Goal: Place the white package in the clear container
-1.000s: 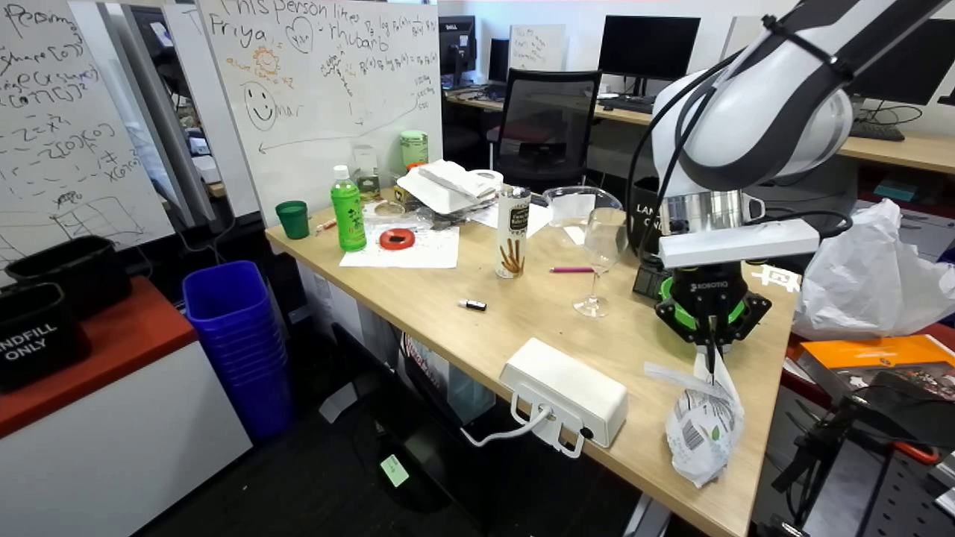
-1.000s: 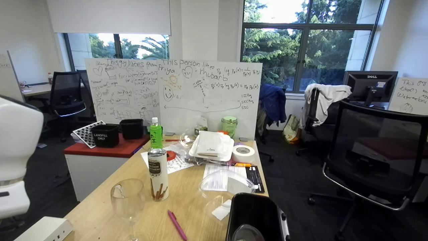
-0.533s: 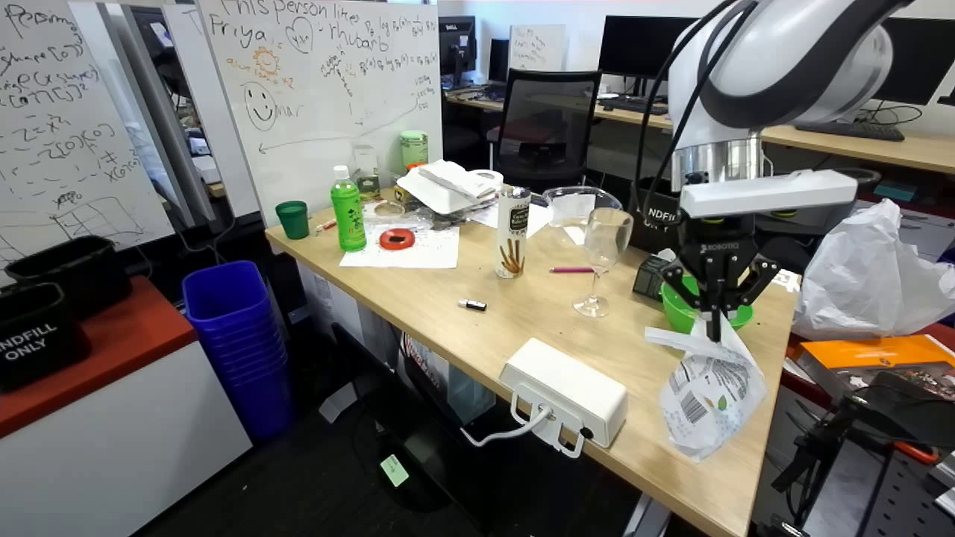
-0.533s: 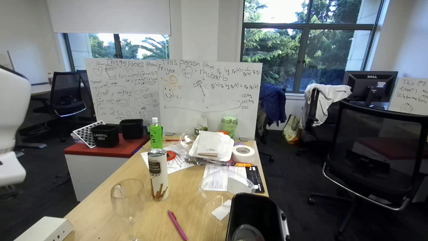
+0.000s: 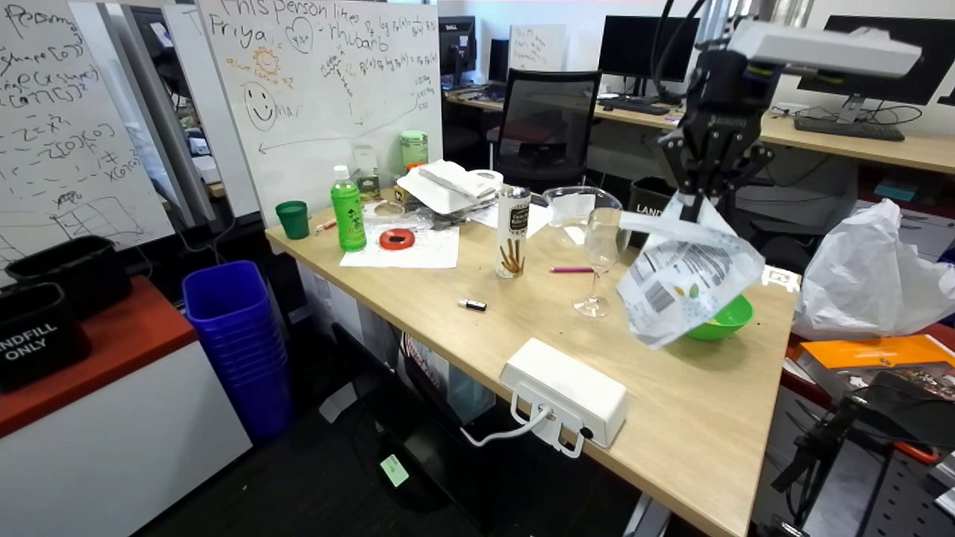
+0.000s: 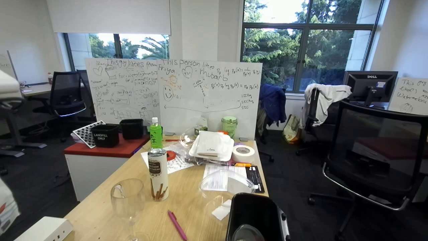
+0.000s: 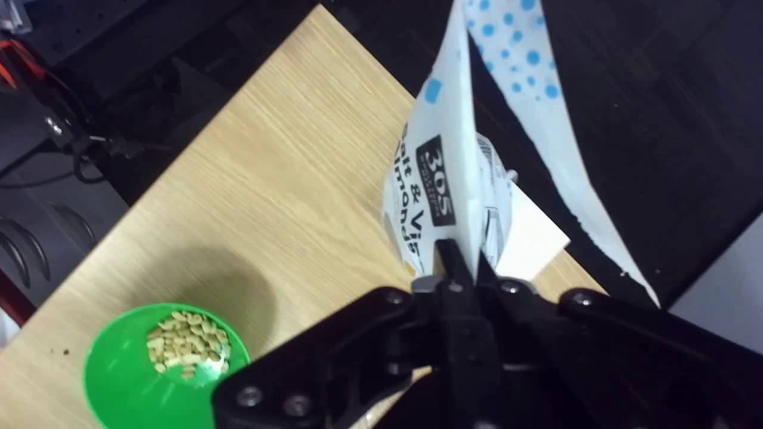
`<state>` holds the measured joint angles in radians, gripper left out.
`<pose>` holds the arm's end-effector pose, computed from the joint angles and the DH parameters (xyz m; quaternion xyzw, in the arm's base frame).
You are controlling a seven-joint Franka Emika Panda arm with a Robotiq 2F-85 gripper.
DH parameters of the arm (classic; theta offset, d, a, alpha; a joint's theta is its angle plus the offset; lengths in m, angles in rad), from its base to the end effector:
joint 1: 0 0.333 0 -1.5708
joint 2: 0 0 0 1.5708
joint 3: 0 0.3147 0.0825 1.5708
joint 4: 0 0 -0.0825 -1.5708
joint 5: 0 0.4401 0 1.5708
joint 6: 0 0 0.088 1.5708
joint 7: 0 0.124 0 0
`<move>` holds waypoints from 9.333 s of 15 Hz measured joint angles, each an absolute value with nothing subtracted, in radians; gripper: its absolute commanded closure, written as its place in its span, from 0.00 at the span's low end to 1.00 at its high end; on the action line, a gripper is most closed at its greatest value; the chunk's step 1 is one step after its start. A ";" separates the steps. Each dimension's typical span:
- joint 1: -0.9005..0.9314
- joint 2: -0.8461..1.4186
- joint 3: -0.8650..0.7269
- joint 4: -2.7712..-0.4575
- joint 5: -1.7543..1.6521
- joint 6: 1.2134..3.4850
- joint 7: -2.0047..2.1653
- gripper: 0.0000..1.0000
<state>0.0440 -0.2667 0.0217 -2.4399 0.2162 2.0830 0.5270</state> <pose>0.4814 0.0454 0.3466 -0.9539 0.2831 0.0686 0.0718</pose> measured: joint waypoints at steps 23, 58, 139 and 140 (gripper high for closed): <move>-0.015 -0.244 -0.042 -2.255 0.317 2.140 0.458 0.99; -0.146 0.265 -0.204 -1.603 0.342 2.335 1.315 0.99; -0.227 1.060 -0.229 -0.733 0.164 2.053 2.249 0.51; -0.227 1.060 -0.229 -0.733 0.164 2.053 2.249 0.51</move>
